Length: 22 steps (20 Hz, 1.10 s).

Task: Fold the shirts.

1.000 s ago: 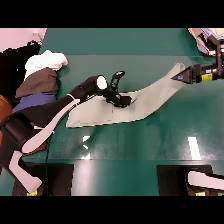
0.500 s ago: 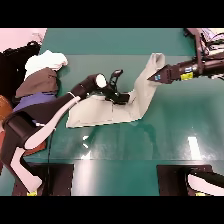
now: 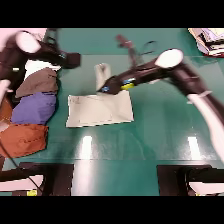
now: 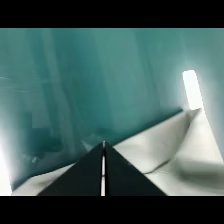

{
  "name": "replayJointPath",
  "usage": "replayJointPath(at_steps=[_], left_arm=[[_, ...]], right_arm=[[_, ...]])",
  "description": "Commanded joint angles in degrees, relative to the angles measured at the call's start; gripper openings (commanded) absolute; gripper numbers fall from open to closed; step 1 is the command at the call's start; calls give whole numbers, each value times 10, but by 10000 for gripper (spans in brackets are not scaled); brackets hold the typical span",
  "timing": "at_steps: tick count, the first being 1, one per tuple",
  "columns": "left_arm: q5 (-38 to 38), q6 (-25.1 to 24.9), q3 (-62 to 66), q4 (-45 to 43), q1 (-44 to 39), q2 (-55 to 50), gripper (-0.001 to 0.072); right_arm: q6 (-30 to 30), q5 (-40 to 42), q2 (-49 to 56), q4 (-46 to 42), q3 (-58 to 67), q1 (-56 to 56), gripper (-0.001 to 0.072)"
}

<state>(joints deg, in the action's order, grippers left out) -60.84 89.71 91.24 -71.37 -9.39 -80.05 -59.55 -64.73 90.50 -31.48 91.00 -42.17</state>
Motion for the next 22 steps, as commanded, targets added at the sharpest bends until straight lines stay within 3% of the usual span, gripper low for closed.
replayJointPath(at_steps=[1, 2, 3, 5, 9, 15, 16, 17, 18, 22], left_arm=[[-27, -2, 1, -34, 67, 64, 26], [-38, -2, 1, -34, 77, 70, 26], [-48, -2, 1, -34, 82, 71, 26], [-69, -2, 0, -34, 85, 71, 26], [-87, -2, 0, -32, 85, 71, 26], [-104, -2, 0, -30, 85, 71, 26], [-103, -2, 0, -28, 85, 71, 26], [-102, -2, 0, -24, 85, 71, 26], [-101, -2, 0, -20, 85, 71, 26], [-95, -2, 0, -6, 85, 66, 26]], right_arm=[[11, 59, 117, -11, 97, -100, 530], [11, 38, 141, -15, 121, -111, 582], [10, 1, 161, -16, 146, -115, 551], [-16, -67, 177, -36, 178, -106, 359], [-56, -137, 134, -151, 126, -42, 354], [-89, -63, 2, -171, -133, 135, 357], [-90, -46, -15, -167, -176, 166, 435], [-90, -32, -26, -158, -210, 193, 624], [-90, -19, -31, -144, -240, 219, 664], [-84, 18, -2, -55, -302, 256, 646]])
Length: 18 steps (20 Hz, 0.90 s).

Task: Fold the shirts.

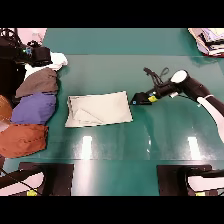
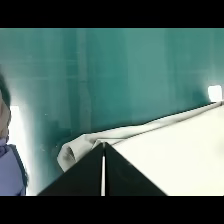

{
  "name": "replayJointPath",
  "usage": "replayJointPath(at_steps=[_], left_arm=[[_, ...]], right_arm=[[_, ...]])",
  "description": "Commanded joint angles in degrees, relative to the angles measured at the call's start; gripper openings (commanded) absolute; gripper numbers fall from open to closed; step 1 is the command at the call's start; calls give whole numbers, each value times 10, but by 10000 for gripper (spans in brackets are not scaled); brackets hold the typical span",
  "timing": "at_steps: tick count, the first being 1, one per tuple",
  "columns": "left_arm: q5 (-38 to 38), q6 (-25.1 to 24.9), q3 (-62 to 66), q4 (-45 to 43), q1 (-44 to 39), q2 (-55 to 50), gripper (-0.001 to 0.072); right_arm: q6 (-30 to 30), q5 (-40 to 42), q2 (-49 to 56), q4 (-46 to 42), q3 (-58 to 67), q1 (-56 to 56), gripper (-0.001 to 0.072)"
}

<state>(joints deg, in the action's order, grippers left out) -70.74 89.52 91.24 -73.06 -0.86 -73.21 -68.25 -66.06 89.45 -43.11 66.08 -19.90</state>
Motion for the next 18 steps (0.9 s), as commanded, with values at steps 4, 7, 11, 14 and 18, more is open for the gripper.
replayJointPath(at_steps=[4, 7, 11, 14, 18], left_arm=[[9, 0, -1, 18, 0, -8, 26], [13, 0, -1, 18, 0, -8, 26], [13, 0, -1, 21, 0, -8, 26], [13, -1, -1, 33, -3, -8, 26], [27, -15, -1, 33, -64, -8, 25]], right_arm=[[34, 29, 85, 152, -16, -19, 624], [33, 22, 140, 172, 54, -76, 542], [34, 23, 173, 165, 136, -128, 144], [32, 27, 162, 125, 180, -133, 10], [-41, 41, 78, -12, 174, -71, 9]])
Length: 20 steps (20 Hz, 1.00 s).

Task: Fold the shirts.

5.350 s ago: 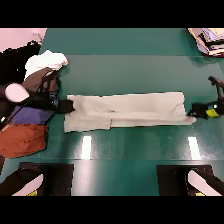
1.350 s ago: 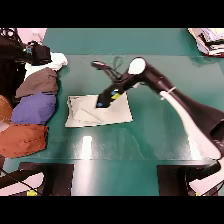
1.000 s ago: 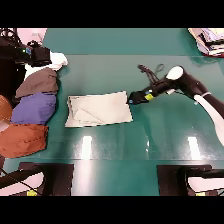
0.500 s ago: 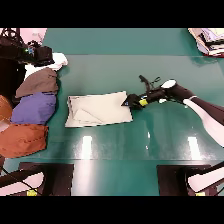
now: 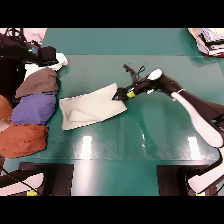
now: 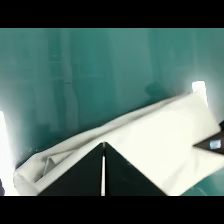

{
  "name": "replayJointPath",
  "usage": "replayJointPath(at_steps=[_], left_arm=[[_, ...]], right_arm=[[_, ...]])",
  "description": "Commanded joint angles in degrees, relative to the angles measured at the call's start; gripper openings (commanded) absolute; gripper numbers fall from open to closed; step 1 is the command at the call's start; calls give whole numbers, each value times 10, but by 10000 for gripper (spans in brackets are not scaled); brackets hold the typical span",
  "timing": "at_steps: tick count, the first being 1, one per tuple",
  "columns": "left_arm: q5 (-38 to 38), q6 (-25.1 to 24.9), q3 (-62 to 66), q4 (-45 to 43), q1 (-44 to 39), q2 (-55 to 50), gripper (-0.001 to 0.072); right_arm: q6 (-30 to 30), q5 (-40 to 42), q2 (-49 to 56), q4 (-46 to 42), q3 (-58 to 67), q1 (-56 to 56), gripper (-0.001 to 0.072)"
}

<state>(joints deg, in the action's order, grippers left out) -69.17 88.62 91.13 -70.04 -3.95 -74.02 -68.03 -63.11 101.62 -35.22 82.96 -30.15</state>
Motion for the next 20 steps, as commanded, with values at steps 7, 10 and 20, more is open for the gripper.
replayJointPath(at_steps=[7, 10, 20], left_arm=[[70, -5, 0, 2, -163, 0, 25], [105, -3, 0, 2, -190, 0, 25], [129, 0, 0, 2, -200, 0, 26]], right_arm=[[-62, 17, -267, -220, -139, 388, 9], [-62, 47, -330, -218, -193, 579, 9], [-60, 76, -375, -236, -297, 843, 10]])
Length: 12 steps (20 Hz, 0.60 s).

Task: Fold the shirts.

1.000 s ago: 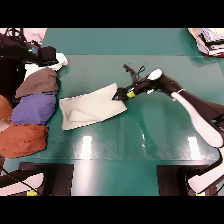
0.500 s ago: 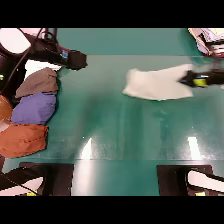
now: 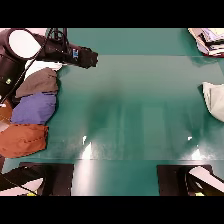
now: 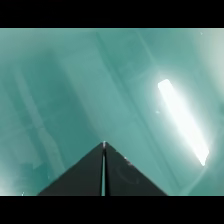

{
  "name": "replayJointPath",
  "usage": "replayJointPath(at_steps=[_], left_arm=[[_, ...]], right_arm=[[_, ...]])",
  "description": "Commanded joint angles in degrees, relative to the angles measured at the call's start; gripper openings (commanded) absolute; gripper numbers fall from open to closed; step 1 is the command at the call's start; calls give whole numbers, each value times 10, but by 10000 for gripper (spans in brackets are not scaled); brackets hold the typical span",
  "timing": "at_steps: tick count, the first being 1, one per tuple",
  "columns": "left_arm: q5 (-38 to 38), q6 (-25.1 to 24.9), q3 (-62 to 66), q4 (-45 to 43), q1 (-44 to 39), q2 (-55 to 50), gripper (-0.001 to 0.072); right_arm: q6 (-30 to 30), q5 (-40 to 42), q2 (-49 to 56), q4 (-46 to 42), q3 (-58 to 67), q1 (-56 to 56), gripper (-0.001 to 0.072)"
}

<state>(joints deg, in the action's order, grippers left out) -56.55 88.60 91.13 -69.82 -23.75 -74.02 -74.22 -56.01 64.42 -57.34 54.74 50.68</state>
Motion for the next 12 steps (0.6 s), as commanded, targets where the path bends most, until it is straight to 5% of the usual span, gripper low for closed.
replayJointPath(at_steps=[1, 3, 5, 6, 12], left_arm=[[2, 0, 0, 0, -2, 0, 26], [-1, -1, 0, -1, -2, 0, 26], [-1, -1, 0, -1, -2, 0, 26], [-1, -1, 0, -1, -2, 0, 26], [-1, -1, 0, 0, -2, 0, 26]], right_arm=[[1, 4, -3, -30, -14, 35, 10], [1, 0, -3, -68, -14, 35, 67], [0, 0, -3, -97, -14, 47, 538], [-1, -12, -3, -98, -10, 58, 604], [-30, -90, -3, -97, 109, 89, 590]])
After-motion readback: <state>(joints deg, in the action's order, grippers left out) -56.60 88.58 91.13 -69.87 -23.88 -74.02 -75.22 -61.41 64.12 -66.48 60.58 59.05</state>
